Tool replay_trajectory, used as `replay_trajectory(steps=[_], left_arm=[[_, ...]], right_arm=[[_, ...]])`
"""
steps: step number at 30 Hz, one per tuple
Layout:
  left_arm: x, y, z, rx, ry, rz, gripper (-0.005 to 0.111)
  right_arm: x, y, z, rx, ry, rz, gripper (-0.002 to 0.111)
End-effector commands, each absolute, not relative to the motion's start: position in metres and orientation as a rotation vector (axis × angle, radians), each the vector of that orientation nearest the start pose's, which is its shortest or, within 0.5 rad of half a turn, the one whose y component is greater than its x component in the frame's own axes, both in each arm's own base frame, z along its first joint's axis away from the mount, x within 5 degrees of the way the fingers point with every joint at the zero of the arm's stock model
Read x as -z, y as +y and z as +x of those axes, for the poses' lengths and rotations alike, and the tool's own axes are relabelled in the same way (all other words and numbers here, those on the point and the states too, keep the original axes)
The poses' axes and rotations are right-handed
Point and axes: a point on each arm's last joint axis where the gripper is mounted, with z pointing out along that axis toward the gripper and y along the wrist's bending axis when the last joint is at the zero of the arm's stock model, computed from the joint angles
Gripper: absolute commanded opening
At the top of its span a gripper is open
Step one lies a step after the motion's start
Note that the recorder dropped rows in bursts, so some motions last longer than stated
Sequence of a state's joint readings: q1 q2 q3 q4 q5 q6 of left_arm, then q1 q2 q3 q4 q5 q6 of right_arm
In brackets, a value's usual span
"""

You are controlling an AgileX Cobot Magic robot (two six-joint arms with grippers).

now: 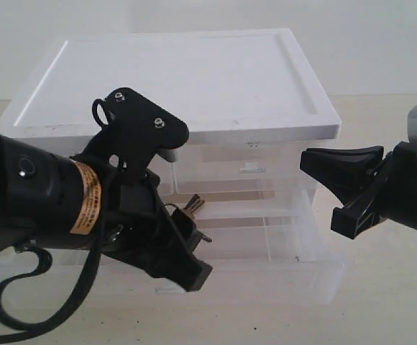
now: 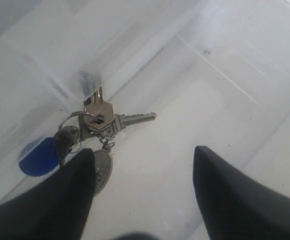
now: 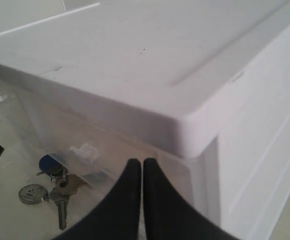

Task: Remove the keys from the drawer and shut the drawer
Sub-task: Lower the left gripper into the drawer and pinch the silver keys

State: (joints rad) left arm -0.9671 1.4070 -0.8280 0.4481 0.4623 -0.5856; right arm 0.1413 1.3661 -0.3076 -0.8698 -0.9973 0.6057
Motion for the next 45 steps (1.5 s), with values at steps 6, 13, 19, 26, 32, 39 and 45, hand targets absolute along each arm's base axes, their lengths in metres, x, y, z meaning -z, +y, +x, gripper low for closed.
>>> replay_trajectory(steps=[6, 13, 19, 26, 32, 39, 45], left_arm=[[-0.213, -0.226, 0.197, 0.263, 2.376, 0.653, 0.054], [-0.196, -0.232, 0.204, 0.287, 2.406, 0.632, 0.054], [-0.183, -0.23, 0.214, 0.248, 2.429, 0.61, 0.054], [-0.2, -0.235, 0.206, 0.249, 2.299, 0.754, 0.037], [-0.226, -0.233, 0.189, 0.215, 2.225, 0.812, 0.035], [-0.223, -0.23, 0.171, 0.122, 2.157, 1.042, 0.029], [-0.224, -0.238, 0.148, 0.156, 2.096, 1.268, 0.033]], right_arm=[[-0.2, 0.087, 0.2, -0.742, 1.667, -0.595, 0.0], [-0.201, 0.087, 0.2, -0.748, 1.668, -0.589, 0.0], [-0.2, 0.088, 0.199, -0.749, 1.668, -0.597, 0.0], [-0.2, 0.088, 0.199, -0.753, 1.668, -0.6, 0.0], [-0.201, 0.088, 0.199, -0.755, 1.664, -0.598, 0.0], [-0.2, 0.088, 0.198, -0.756, 1.664, -0.607, 0.0], [-0.2, 0.088, 0.198, -0.76, 1.666, -0.609, 0.0]])
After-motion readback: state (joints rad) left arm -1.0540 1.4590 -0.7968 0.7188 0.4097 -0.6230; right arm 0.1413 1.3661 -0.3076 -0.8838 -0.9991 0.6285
